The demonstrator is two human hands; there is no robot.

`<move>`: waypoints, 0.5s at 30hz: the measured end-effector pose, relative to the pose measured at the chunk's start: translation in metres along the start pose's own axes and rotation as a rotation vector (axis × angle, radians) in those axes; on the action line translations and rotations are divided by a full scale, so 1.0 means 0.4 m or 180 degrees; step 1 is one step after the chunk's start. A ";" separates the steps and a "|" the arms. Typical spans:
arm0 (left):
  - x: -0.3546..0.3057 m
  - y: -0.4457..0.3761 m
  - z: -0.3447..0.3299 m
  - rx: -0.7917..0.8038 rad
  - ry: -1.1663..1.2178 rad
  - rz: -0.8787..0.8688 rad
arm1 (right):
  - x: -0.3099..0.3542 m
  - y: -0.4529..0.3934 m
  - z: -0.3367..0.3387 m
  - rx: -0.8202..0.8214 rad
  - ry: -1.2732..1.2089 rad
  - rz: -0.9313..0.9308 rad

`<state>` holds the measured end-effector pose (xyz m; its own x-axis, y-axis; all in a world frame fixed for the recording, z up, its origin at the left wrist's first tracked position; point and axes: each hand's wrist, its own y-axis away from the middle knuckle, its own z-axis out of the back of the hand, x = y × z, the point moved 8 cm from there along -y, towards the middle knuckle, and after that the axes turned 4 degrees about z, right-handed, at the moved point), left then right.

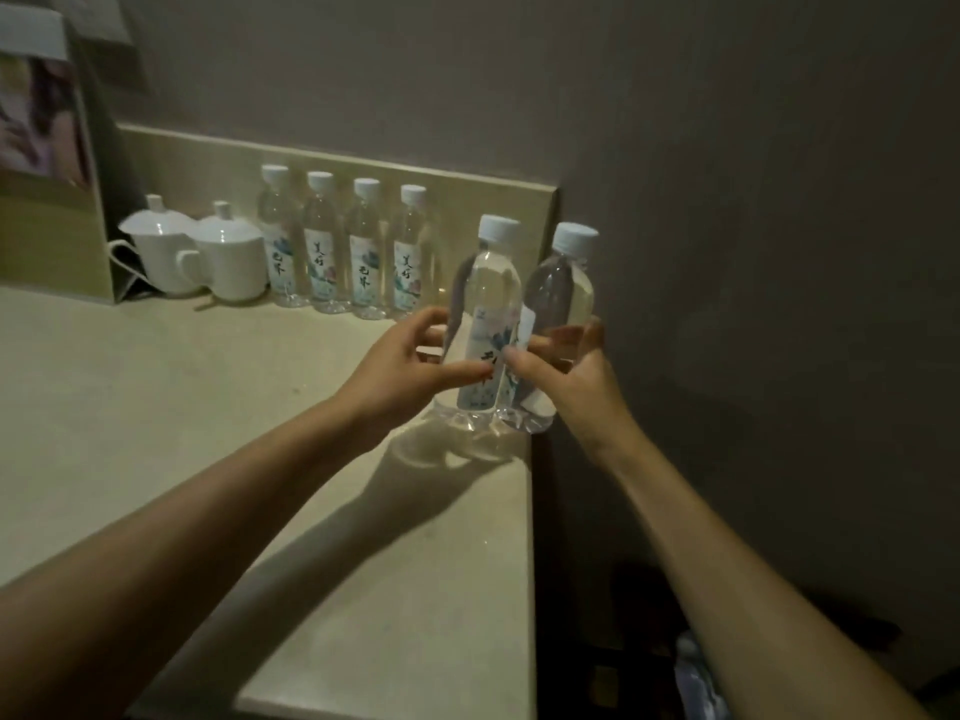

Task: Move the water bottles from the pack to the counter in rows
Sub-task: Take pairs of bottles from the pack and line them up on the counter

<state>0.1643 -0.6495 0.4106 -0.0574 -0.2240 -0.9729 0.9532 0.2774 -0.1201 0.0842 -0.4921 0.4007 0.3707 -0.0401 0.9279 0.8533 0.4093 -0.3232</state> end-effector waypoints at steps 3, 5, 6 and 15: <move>0.034 -0.022 0.014 0.0009 0.0006 -0.0005 | -0.011 -0.017 -0.022 -0.0003 0.0144 -0.0061; 0.047 -0.032 0.019 -0.0006 -0.0003 -0.0091 | -0.022 -0.031 -0.027 0.0024 0.0150 -0.0070; 0.055 -0.034 0.022 -0.0027 0.0004 -0.0116 | -0.028 -0.038 -0.031 0.0087 0.0085 -0.0091; 0.058 -0.041 0.045 -0.0141 -0.0763 -0.0375 | -0.041 -0.077 -0.066 0.0992 0.0175 -0.0085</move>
<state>0.1525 -0.6760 0.3937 -0.0901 -0.4705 -0.8778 0.9299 0.2759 -0.2433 0.0614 -0.5283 0.3905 0.3762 -0.1004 0.9211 0.7126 0.6667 -0.2184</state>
